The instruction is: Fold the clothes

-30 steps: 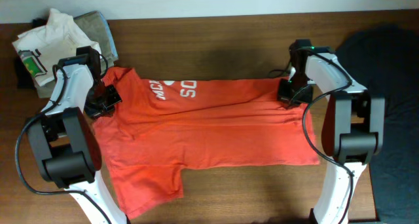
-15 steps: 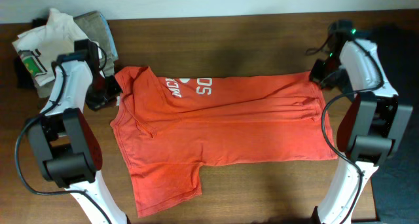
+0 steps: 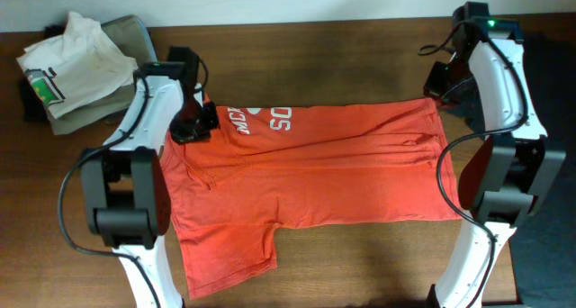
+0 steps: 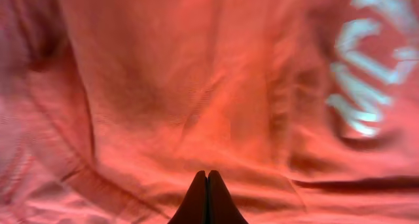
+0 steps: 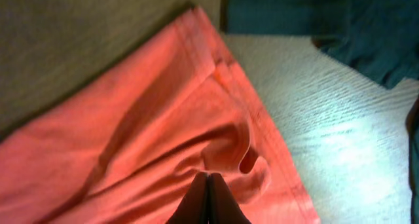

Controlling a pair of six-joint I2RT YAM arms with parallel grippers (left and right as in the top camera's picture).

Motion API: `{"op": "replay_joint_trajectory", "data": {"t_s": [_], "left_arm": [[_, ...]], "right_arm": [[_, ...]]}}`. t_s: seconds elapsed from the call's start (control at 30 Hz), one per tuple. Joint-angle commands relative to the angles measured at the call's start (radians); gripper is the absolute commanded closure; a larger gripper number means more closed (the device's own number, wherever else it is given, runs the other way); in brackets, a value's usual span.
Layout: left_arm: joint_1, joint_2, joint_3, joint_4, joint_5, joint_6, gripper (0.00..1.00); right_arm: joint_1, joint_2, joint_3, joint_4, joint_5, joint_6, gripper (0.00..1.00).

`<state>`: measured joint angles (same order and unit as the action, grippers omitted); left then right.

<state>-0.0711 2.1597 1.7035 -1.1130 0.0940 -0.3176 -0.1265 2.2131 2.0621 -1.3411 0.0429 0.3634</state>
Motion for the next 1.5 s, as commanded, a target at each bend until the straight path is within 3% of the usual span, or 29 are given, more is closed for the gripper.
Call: {"op": "replay_joint_trajectory", "data": {"t_s": [0.0,0.1,0.43,0.63,0.9,1.1,1.3,1.4,1.47], "left_arm": [[0.032,0.039,-0.018,0.001,-0.021,-0.018,0.99],[0.048,0.039,-0.02,-0.008,-0.105,-0.034,0.99],[0.072,0.04,-0.11,0.066,-0.117,-0.033,0.99],[0.13,0.04,-0.132,0.092,-0.216,-0.058,0.99],[0.279,0.039,-0.129,0.156,-0.222,-0.059,0.99],[0.302,0.039,-0.029,0.084,-0.221,-0.051,0.99],[0.294,0.039,0.225,-0.104,-0.21,-0.051,0.98],[0.291,0.039,0.334,-0.192,-0.187,-0.051,0.83],[0.29,0.039,0.396,-0.263,-0.172,-0.051,0.8]], "right_arm": [[0.019,0.002,-0.041,-0.013,-0.005,-0.011,0.96],[0.022,0.002,-0.124,0.024,-0.004,-0.011,0.96],[0.02,0.002,-0.425,0.275,-0.004,-0.011,0.96],[-0.006,0.002,-0.433,0.302,0.005,-0.011,0.96],[-0.024,0.002,-0.426,0.385,0.015,-0.009,0.96],[-0.024,0.001,-0.278,0.32,0.022,-0.007,0.96],[-0.024,0.0,0.074,0.072,0.022,-0.008,0.95],[-0.024,0.0,0.231,-0.053,0.021,-0.008,0.91],[-0.024,0.0,0.315,-0.14,0.021,-0.008,0.9]]}}
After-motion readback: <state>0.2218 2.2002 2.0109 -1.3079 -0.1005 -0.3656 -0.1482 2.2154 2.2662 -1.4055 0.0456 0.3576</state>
